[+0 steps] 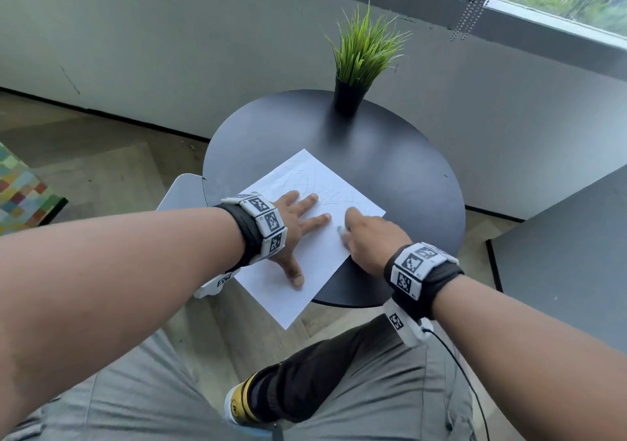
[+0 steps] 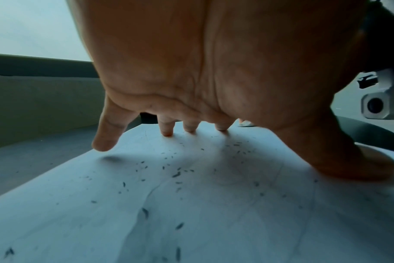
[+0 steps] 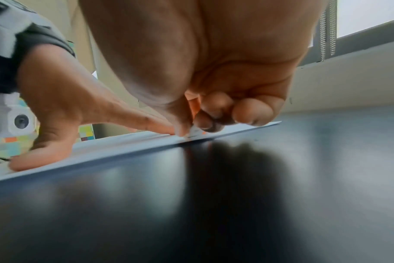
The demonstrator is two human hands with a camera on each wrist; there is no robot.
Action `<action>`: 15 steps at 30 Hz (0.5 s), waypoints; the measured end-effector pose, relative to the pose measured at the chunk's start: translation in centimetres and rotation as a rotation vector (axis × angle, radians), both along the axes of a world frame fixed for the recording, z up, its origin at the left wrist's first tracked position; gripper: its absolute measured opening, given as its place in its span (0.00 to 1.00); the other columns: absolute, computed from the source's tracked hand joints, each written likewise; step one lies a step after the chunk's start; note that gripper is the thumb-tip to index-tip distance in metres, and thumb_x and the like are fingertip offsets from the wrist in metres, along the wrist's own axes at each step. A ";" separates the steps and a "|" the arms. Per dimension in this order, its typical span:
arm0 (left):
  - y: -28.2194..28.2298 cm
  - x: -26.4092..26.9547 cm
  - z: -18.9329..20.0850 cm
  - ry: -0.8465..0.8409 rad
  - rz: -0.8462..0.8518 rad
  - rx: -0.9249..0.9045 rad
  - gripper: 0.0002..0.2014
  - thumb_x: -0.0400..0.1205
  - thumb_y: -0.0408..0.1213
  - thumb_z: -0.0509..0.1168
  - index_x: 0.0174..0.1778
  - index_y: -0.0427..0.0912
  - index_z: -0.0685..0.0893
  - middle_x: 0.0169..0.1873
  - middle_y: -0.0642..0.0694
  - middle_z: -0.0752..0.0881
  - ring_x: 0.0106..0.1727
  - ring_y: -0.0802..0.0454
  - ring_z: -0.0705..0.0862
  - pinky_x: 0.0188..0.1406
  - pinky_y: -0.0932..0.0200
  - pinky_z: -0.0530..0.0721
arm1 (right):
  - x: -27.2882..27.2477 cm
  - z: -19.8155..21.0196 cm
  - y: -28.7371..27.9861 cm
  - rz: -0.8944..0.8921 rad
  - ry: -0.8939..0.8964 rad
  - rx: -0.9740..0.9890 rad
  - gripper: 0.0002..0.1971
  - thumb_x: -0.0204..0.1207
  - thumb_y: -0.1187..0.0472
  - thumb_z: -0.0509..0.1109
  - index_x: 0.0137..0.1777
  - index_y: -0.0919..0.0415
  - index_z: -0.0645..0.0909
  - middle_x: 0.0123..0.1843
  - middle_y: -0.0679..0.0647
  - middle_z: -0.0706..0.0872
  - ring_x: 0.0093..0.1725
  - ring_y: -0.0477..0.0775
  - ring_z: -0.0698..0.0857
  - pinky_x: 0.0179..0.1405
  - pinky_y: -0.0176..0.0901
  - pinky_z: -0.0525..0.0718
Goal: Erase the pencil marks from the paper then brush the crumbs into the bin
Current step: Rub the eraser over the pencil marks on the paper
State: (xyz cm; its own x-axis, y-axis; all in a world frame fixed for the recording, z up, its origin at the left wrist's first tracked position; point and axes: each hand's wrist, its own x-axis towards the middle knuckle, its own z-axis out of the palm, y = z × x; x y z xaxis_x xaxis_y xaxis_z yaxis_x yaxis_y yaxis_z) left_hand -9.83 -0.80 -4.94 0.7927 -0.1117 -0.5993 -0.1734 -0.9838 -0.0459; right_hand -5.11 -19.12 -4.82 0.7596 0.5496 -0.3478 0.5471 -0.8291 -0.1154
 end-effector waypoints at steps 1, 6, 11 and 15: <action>0.0 0.0 0.0 0.004 0.004 0.006 0.70 0.61 0.77 0.74 0.86 0.64 0.31 0.87 0.51 0.28 0.88 0.39 0.35 0.76 0.19 0.57 | -0.5 -0.2 0.6 0.013 -0.004 0.004 0.10 0.86 0.49 0.52 0.55 0.55 0.64 0.58 0.62 0.84 0.50 0.67 0.81 0.45 0.54 0.77; 0.2 0.3 -0.2 0.009 0.002 0.001 0.71 0.59 0.78 0.74 0.85 0.65 0.30 0.86 0.51 0.27 0.88 0.39 0.35 0.73 0.14 0.56 | -3.5 -1.0 1.9 0.194 0.061 0.069 0.14 0.85 0.45 0.54 0.56 0.55 0.68 0.55 0.59 0.85 0.53 0.66 0.83 0.44 0.52 0.77; -0.5 0.5 0.3 0.004 -0.030 0.059 0.71 0.59 0.78 0.74 0.85 0.65 0.30 0.87 0.47 0.30 0.88 0.36 0.41 0.70 0.16 0.64 | 1.2 -0.2 -1.2 -0.075 -0.039 0.021 0.12 0.85 0.47 0.55 0.51 0.56 0.66 0.54 0.59 0.84 0.51 0.67 0.82 0.46 0.54 0.79; -1.0 1.1 0.6 0.005 -0.047 0.075 0.72 0.57 0.77 0.77 0.85 0.68 0.31 0.87 0.41 0.31 0.86 0.30 0.46 0.70 0.19 0.67 | -2.5 -1.0 -1.4 0.252 0.049 0.093 0.13 0.86 0.44 0.53 0.47 0.52 0.64 0.45 0.52 0.82 0.44 0.63 0.80 0.40 0.52 0.78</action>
State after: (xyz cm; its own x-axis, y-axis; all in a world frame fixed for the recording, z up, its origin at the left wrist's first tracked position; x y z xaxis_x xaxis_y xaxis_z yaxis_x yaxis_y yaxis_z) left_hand -8.76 -1.77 -4.32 0.7845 -0.1033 -0.6115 -0.2195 -0.9684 -0.1180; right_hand -7.64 -20.51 -5.80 0.5784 0.7506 -0.3196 0.7266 -0.6521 -0.2164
